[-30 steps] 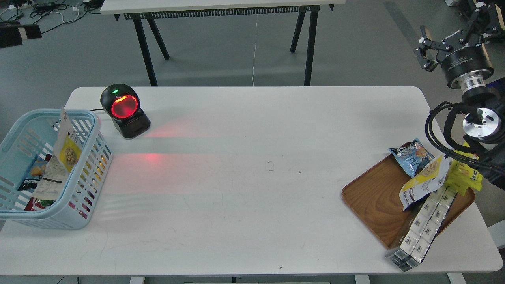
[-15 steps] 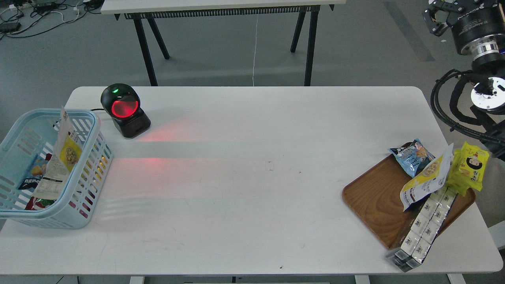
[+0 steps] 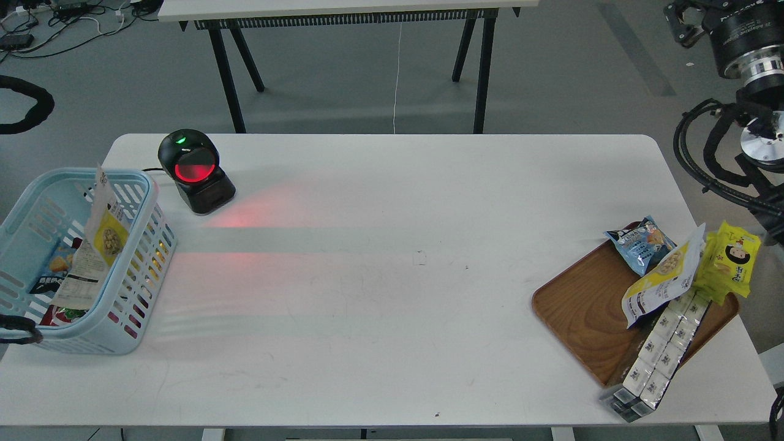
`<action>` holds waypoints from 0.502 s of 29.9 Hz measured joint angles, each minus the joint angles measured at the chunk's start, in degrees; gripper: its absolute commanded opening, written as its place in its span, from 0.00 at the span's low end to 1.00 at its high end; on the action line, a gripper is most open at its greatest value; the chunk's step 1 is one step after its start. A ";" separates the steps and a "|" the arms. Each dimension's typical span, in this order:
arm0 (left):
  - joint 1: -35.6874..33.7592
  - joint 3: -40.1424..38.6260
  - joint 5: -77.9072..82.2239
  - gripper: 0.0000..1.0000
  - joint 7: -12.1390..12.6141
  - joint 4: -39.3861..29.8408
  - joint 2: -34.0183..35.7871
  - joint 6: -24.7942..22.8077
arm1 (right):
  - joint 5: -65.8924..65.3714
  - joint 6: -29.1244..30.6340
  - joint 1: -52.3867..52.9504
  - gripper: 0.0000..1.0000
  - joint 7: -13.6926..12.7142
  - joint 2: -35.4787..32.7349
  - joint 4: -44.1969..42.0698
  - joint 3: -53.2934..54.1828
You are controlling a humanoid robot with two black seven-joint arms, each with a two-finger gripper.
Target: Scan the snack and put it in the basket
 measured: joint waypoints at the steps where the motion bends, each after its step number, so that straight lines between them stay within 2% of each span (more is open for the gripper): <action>1: 0.27 0.00 -2.33 1.00 1.04 0.22 -0.59 0.00 | 0.02 0.00 -0.04 0.99 0.00 0.16 -0.41 0.31; 11: 1.96 -2.94 -13.42 1.00 7.97 0.63 -8.69 -0.03 | 0.69 0.00 -2.66 0.99 -0.33 2.03 -2.00 2.17; 13: 2.29 -4.96 -14.48 1.00 9.31 0.63 -10.11 -0.03 | 1.90 0.00 -3.01 0.99 -1.62 2.19 -2.10 3.22; 15: 2.80 -7.79 -15.58 1.00 10.56 0.53 -12.19 -0.03 | 4.34 0.00 -3.63 0.99 -4.36 2.36 -2.10 4.09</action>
